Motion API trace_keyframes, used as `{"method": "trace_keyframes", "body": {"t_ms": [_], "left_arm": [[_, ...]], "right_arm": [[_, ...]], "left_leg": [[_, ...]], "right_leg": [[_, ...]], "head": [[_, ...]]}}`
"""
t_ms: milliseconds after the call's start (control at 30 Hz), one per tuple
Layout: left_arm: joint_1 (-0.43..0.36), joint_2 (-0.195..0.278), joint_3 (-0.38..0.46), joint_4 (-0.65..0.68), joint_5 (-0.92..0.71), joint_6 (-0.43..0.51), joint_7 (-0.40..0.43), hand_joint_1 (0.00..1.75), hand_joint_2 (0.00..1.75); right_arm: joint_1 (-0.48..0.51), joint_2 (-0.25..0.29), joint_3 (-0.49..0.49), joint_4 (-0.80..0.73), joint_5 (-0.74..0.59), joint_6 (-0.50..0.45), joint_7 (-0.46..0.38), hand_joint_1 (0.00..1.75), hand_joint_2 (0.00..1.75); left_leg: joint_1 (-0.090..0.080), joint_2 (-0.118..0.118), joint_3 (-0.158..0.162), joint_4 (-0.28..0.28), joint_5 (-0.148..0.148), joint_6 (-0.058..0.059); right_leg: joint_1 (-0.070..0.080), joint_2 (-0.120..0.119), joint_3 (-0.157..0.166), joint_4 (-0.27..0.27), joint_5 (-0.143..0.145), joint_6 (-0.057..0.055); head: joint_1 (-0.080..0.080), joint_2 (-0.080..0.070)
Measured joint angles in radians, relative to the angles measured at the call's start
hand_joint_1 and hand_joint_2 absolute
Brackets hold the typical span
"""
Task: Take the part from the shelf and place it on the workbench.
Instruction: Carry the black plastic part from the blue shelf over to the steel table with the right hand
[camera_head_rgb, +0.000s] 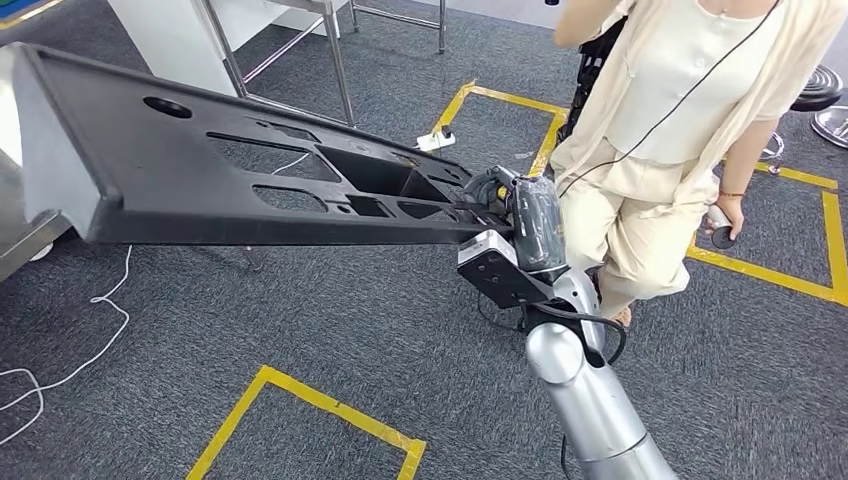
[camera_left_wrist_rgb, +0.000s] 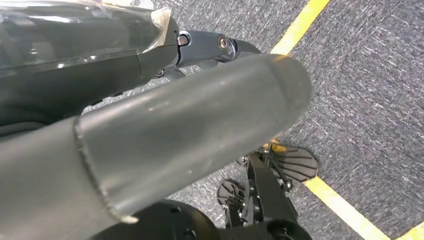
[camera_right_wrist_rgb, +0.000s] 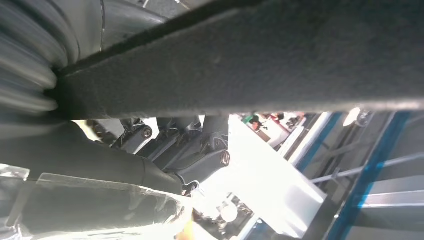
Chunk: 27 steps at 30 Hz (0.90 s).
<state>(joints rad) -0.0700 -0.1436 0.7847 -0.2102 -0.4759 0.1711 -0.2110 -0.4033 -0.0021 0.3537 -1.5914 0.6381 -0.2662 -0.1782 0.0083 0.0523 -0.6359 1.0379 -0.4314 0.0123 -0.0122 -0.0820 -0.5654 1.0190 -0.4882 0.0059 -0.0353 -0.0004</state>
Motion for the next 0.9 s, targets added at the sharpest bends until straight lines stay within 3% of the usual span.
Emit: {"method": "trace_keyframes", "body": {"t_ms": [33,100,167,267,333,367,433,467,500,567,600,667,733,800,833,867,900], "left_arm": [[0.000,0.000,0.000,0.000,0.000,0.000,-0.001,0.00,0.00],[0.000,0.001,0.000,0.000,0.002,0.001,-0.004,0.00,0.00],[0.000,0.002,0.002,0.000,0.005,0.004,-0.004,0.00,0.00],[-0.004,0.002,0.007,0.000,0.014,0.012,0.000,0.00,0.00],[-0.005,0.001,0.012,0.000,0.015,0.025,0.010,0.00,0.00],[-0.004,0.001,0.015,0.000,0.015,0.030,0.016,0.00,0.00],[-0.002,-0.001,0.018,0.000,0.015,0.036,0.023,0.00,0.00],[-0.002,-0.001,0.019,0.000,0.015,0.037,0.024,0.00,0.00],[-0.002,-0.001,0.020,0.000,0.015,0.038,0.024,0.00,0.00],[0.002,-0.001,0.022,0.000,0.015,0.040,0.025,0.00,0.00],[0.005,-0.001,0.022,0.000,0.015,0.040,0.025,0.00,0.00],[0.009,-0.001,0.022,0.000,0.015,0.041,0.026,0.00,0.00],[0.006,-0.001,0.023,0.000,0.015,0.043,0.027,0.00,0.00],[0.003,-0.002,0.023,0.000,0.016,0.047,0.028,0.00,0.00],[0.003,-0.002,0.023,0.000,0.017,0.048,0.028,0.00,0.00],[0.004,-0.002,0.024,0.000,0.018,0.049,0.028,0.00,0.00],[0.004,-0.002,0.026,0.000,0.020,0.050,0.028,0.00,0.00]], "right_arm": [[-0.005,0.002,0.000,0.002,0.000,0.002,0.000,1.75,1.75],[-0.015,0.007,0.000,0.008,-0.001,0.011,0.001,1.75,1.75],[-0.032,0.012,0.001,0.015,-0.005,0.024,0.003,1.75,1.75],[-0.064,0.013,0.001,0.037,-0.020,0.044,0.003,1.75,1.75],[-0.079,0.013,0.002,0.059,-0.031,0.053,0.000,1.75,1.75],[-0.086,0.015,0.002,0.068,-0.035,0.056,-0.002,1.75,1.75],[-0.104,0.019,0.004,0.084,-0.042,0.059,-0.005,1.75,1.75],[-0.113,0.021,0.006,0.091,-0.044,0.061,-0.006,1.75,1.75],[-0.120,0.023,0.007,0.097,-0.045,0.062,-0.006,1.75,1.75],[-0.128,0.028,0.009,0.108,-0.046,0.063,-0.007,1.75,1.75],[-0.129,0.031,0.011,0.111,-0.046,0.064,-0.007,1.75,1.75],[-0.133,0.038,0.014,0.117,-0.047,0.066,-0.007,1.75,1.75],[-0.139,0.043,0.017,0.122,-0.049,0.067,-0.009,1.75,1.75],[-0.142,0.044,0.020,0.130,-0.054,0.068,-0.012,1.75,1.75],[-0.143,0.044,0.021,0.135,-0.056,0.068,-0.014,1.75,1.75],[-0.145,0.046,0.022,0.140,-0.058,0.068,-0.015,1.75,1.75],[-0.149,0.049,0.024,0.145,-0.060,0.068,-0.016,1.75,1.75]], "left_leg": [[-0.005,0.001,0.005,-0.012,-0.002,0.005],[-0.008,-0.019,0.009,-0.020,0.001,0.019],[-0.005,-0.037,0.024,-0.039,0.011,0.033],[-0.003,-0.067,0.034,-0.049,0.016,0.043],[-0.002,-0.094,0.035,-0.048,0.016,0.043],[-0.002,-0.108,0.036,-0.047,0.015,0.041],[0.001,-0.135,0.034,-0.037,0.009,0.033],[0.001,-0.146,0.030,-0.028,0.004,0.026],[0.000,-0.156,0.025,-0.021,0.000,0.019],[0.000,-0.170,0.015,-0.014,-0.003,0.009],[0.002,-0.171,0.013,-0.013,-0.004,0.007],[0.002,-0.134,0.002,0.014,-0.020,0.000],[0.002,-0.077,-0.043,0.109,-0.069,-0.008],[0.003,-0.057,-0.111,0.233,-0.119,-0.012],[0.003,-0.055,-0.130,0.262,-0.121,-0.011],[0.003,-0.054,-0.129,0.252,-0.105,-0.007],[0.001,-0.051,-0.109,0.208,-0.075,0.000]], "right_leg": [[0.001,-0.007,0.002,-0.001,-0.002,0.005],[0.003,-0.019,0.005,-0.003,-0.006,0.015],[0.003,0.006,-0.005,0.031,-0.026,0.019],[-0.001,0.066,-0.089,0.205,-0.095,0.007],[-0.002,0.075,-0.135,0.275,-0.107,0.014],[-0.003,0.077,-0.131,0.254,-0.089,0.023],[-0.012,0.094,-0.081,0.127,-0.026,0.045],[-0.015,0.106,-0.054,0.068,-0.002,0.049],[-0.016,0.115,-0.037,0.031,0.012,0.046],[-0.011,0.115,-0.029,0.018,0.015,0.030],[-0.012,0.108,-0.030,0.018,0.016,0.023],[-0.014,0.095,-0.026,0.016,0.017,0.010],[-0.011,0.080,-0.022,0.014,0.015,0.001],[-0.005,0.060,-0.021,0.014,0.011,-0.006],[-0.002,0.049,-0.020,0.014,0.009,-0.009],[0.001,0.039,-0.019,0.014,0.007,-0.011],[0.004,0.030,-0.016,0.014,0.006,-0.013]], "head": [[0.001,0.000],[0.000,0.000],[0.003,0.000],[0.008,0.000],[0.010,0.000],[0.011,0.000],[0.012,0.000],[0.014,0.000],[0.014,0.000],[0.014,0.000],[0.013,0.000],[0.010,0.000],[0.005,0.000],[0.002,0.000],[0.002,0.000],[0.001,0.000],[0.002,0.000]]}}
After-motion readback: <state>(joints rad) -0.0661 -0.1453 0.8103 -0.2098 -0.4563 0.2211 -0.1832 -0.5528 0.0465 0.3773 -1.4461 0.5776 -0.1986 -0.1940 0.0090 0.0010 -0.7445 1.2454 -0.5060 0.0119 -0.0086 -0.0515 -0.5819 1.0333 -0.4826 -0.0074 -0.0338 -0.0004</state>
